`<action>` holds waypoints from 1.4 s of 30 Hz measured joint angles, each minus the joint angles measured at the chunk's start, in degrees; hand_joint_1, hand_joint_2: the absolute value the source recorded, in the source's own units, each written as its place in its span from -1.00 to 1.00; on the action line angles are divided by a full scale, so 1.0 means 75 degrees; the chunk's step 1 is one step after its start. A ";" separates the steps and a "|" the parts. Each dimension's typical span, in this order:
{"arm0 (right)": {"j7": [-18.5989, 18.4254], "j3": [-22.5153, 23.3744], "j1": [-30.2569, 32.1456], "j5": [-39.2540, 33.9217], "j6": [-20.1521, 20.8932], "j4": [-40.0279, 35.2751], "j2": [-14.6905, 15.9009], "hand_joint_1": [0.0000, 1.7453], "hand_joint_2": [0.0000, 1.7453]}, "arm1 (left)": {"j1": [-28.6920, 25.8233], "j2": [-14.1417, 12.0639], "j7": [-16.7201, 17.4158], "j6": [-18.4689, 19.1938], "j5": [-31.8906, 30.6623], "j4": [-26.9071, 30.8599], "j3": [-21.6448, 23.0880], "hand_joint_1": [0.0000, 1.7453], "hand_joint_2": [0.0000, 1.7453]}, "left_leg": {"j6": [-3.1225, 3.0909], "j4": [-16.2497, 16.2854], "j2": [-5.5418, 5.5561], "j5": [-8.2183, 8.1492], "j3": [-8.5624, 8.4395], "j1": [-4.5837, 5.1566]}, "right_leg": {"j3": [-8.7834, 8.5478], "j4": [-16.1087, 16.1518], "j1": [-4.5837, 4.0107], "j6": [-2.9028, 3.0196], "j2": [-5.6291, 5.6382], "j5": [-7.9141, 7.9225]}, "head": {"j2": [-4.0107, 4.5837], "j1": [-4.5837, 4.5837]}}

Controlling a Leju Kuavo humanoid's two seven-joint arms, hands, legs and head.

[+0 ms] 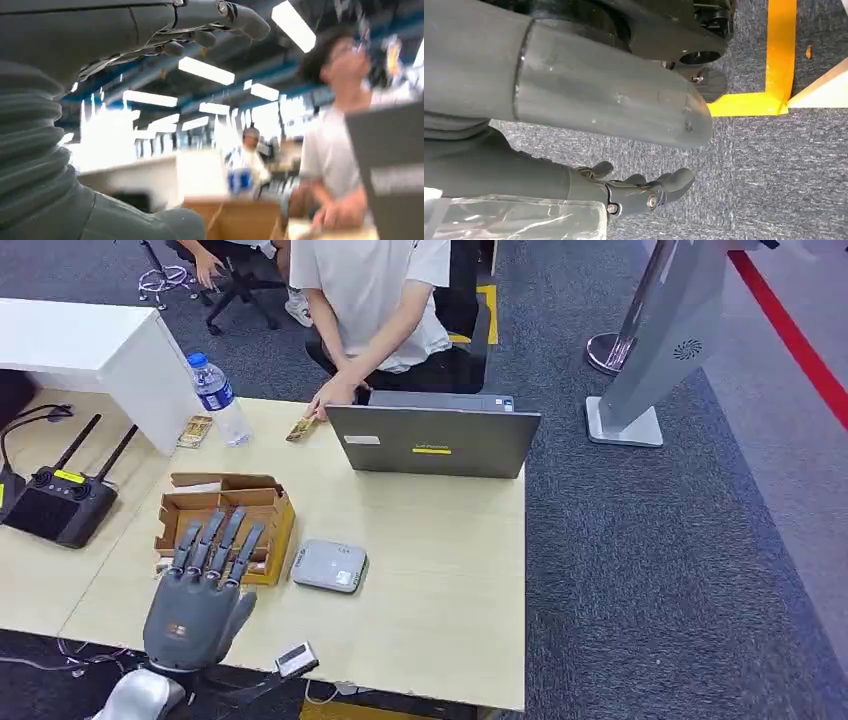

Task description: Pass the card to the sensor for recognition and then transmit it.

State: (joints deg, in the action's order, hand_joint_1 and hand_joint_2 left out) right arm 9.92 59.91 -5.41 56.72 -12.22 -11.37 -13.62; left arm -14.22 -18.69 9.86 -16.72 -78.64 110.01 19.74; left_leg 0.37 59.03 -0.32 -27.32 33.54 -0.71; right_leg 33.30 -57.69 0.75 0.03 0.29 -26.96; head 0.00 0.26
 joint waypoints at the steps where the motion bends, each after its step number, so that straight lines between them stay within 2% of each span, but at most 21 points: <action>1: -0.0023 0.0012 0.0001 0.0041 0.0000 0.0000 0.0003 -1.00 -1.00 | -0.0076 0.0000 0.0073 0.0182 0.0104 -0.0032 -0.0052 -1.00 1.00 | 0.0000 0.0000 0.0003 0.0001 0.0000 0.0000 | -0.0001 0.0000 0.0000 0.0000 -0.0004 0.0000 | 0.0000 -0.0003; 8: -0.0026 0.0012 0.0002 0.0072 0.0000 0.0000 0.0003 -1.00 -1.00 | -0.0098 0.0003 0.0107 0.0252 0.0142 -0.0055 -0.0087 -1.00 1.00 | -0.0001 0.0000 0.0004 0.0002 0.0000 0.0000 | -0.0001 0.0000 0.0000 0.0000 -0.0006 0.0000 | 0.0000 -0.0003; 10: -0.0050 0.0012 -0.0002 0.0143 0.0000 0.0000 0.0003 -1.00 -1.00 | -0.0109 0.0018 0.0116 0.0481 0.0341 -0.0225 -0.0274 -1.00 1.00 | -0.0002 0.0000 0.0006 0.0005 -0.0001 0.0000 | -0.0004 0.0000 0.0000 0.0001 -0.0009 0.0001 | 0.0000 -0.0003; 12: -0.0122 0.0009 -0.0007 0.0390 0.0023 0.0003 0.0003 -1.00 -1.00 | 0.0369 0.0467 -0.0213 0.0708 0.0591 -0.1239 -0.1242 -1.00 1.00 | 0.0001 0.0001 0.0012 0.0012 -0.0003 0.0000 | -0.0006 -0.0001 0.0000 0.0004 -0.0011 0.0010 | 0.0000 -0.0003; 18: -0.0195 -0.0029 -0.0010 0.0516 0.0082 0.0003 0.0003 -1.00 -1.00 | 0.0832 0.0758 -0.0359 0.0842 0.0611 -0.1798 -0.1643 -1.00 1.00 | 0.0001 0.0001 0.0013 0.0012 -0.0002 0.0000 | -0.0006 -0.0001 0.0000 0.0002 -0.0011 0.0012 | 0.0000 -0.0003; 42: -0.0283 -0.0192 -0.0029 0.0667 0.0187 0.0003 0.0003 -1.00 -1.00 | 0.1595 0.1204 -0.0388 0.1180 0.0472 -0.2999 -0.1789 -1.00 1.00 | 0.0001 0.0002 0.0012 0.0012 -0.0002 0.0000 | -0.0005 -0.0001 0.0000 0.0002 -0.0011 0.0012 | 0.0000 0.0000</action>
State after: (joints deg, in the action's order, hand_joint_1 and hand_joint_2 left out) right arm 7.80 58.47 -5.63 61.72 -10.82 -11.34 -13.59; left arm -2.26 -9.66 6.95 -7.87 -75.10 87.51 6.32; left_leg 0.38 59.04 -0.23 -27.23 33.53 -0.72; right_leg 33.26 -57.70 0.74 0.04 0.21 -26.87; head 0.00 0.26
